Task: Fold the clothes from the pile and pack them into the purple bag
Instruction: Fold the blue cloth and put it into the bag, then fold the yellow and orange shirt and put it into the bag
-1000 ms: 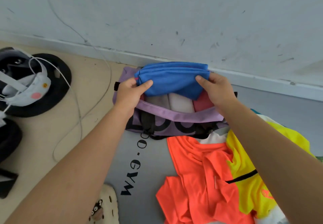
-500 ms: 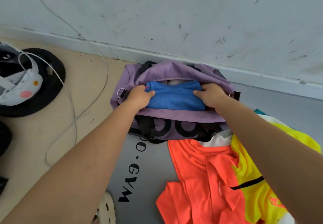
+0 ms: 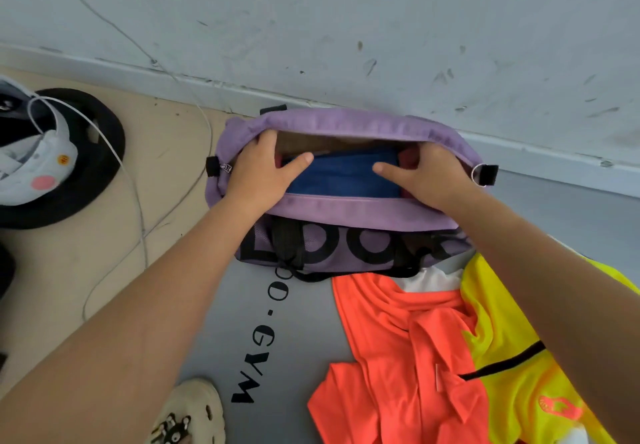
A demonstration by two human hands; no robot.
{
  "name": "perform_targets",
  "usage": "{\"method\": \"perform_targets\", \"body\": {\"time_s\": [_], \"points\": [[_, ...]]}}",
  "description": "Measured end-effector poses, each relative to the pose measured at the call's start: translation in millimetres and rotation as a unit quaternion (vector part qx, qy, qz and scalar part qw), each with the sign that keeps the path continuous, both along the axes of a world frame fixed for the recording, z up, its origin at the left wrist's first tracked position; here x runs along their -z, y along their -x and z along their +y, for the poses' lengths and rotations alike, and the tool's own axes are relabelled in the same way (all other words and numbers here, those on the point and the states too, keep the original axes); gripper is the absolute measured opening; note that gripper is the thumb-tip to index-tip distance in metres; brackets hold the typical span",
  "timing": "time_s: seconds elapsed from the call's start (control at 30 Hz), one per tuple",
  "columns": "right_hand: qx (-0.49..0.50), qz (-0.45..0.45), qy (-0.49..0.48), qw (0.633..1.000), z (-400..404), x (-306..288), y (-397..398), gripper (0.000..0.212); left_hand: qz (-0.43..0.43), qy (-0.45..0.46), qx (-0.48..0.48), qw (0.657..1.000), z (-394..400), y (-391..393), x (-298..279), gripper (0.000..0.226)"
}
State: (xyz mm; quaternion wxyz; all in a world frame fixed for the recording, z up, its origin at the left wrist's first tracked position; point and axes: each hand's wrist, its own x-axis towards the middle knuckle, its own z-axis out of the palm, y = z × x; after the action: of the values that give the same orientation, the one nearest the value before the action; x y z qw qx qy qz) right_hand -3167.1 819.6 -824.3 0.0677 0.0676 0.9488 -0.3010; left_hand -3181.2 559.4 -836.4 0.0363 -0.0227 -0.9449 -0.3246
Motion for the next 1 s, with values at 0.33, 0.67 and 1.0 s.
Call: {"method": "perform_targets", "body": {"time_s": [0.33,0.67,1.0], "points": [[-0.003,0.120,0.082,0.989,15.4,-66.4,-52.2,0.011,-0.003,0.023,0.066,0.998,48.4,-52.7,-53.0,0.031],[0.270,-0.009,0.034,0.962,95.6,18.8,-251.2,0.035,-0.252,-0.031,0.198,0.947,176.1,-187.3,14.0,0.029],[0.385,-0.045,0.127,0.913,157.4,47.1,-325.1,0.020,-0.304,0.045,0.148,0.940,208.7,-231.1,61.9,0.032]]}}
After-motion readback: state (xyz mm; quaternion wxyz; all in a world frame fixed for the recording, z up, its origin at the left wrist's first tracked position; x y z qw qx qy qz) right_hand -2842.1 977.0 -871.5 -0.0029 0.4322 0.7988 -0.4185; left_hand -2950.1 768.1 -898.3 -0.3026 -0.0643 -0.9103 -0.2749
